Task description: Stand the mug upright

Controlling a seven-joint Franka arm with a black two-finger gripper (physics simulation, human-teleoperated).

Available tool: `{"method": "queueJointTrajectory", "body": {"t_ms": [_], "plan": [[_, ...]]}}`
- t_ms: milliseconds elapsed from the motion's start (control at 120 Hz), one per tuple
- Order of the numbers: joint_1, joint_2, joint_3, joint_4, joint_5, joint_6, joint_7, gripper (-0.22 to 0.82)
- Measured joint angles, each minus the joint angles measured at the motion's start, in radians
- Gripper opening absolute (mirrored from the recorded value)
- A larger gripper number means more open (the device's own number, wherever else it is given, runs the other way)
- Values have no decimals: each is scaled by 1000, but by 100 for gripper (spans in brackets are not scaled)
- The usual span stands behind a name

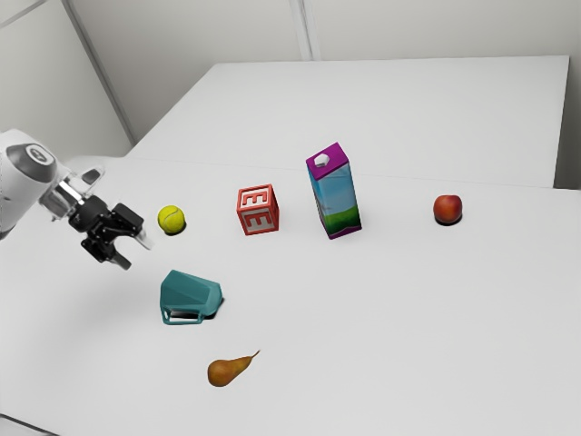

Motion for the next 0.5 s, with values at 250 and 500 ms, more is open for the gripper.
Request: {"method": "queueJointTrajectory", "body": {"t_ms": [250,500], "plan": [[-31,46,-1,-59,-94,46,144,60],[-19,96,-7,-70,-136,64,247,60]]}}
